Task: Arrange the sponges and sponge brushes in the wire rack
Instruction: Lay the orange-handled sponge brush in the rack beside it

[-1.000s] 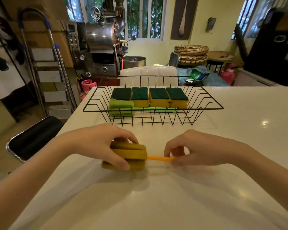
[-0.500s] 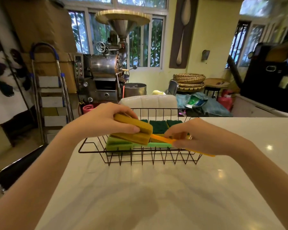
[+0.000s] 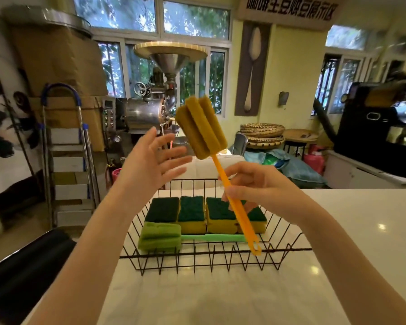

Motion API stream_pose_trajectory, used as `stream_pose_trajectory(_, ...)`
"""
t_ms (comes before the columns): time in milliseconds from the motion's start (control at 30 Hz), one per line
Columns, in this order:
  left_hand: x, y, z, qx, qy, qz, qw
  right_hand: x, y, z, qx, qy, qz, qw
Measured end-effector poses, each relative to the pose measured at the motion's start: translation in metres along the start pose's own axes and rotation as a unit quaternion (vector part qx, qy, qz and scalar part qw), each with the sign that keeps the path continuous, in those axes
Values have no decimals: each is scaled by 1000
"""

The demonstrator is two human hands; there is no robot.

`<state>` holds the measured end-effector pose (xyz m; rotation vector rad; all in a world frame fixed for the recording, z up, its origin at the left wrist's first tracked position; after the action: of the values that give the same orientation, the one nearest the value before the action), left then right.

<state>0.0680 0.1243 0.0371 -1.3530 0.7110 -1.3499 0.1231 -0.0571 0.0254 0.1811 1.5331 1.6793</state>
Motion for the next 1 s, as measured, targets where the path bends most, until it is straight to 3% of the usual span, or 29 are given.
stream_pose_trajectory(167, 20, 35, 0, -128, 75, 167, 975, 9, -12, 11, 1, -99, 202, 974)
stream_pose_trajectory(267, 21, 38, -3, -74, 156, 274, 946, 8, -23, 12, 2, -151, 232, 961)
stream_pose_trajectory(367, 17, 37, -4, -35, 153, 344, 926, 9, -30, 11, 9, -181, 216, 959)
stream_pose_trajectory(467, 10, 41, -1, -28, 172, 407, 896, 10, -28, 9, 52, -144, 48, 987)
stream_pose_trajectory(567, 0, 43, 2, -30, 188, 475, 859, 6, -15, -1, 68, -58, -177, 980)
stream_pose_trajectory(667, -10, 45, 4, -33, 198, 549, 812, -2, 8, -17, -14, -8, -204, 979)
stream_pose_trajectory(733, -14, 48, 4, -45, 215, 592, 776, -13, 10, -21, -25, 5, -203, 979)
stream_pose_trajectory(867, -16, 54, 1, -79, 245, 631, 731, -26, -24, -11, 63, 63, -350, 932)
stream_pose_trajectory(1000, -16, 66, 3, -85, 261, 667, 693, -19, -64, -3, 155, 133, -383, 901)
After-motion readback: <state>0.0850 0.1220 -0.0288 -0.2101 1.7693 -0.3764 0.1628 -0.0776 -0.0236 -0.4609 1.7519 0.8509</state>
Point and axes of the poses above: each hand's wrist, its own z-axis towards the middle knuckle, its own x-axis out of the palm, y = z × x, the point moved 4 cm from there along z, towards the middle knuckle, and after that the axes turned 2 degrees about x, right-handed, at the moved point
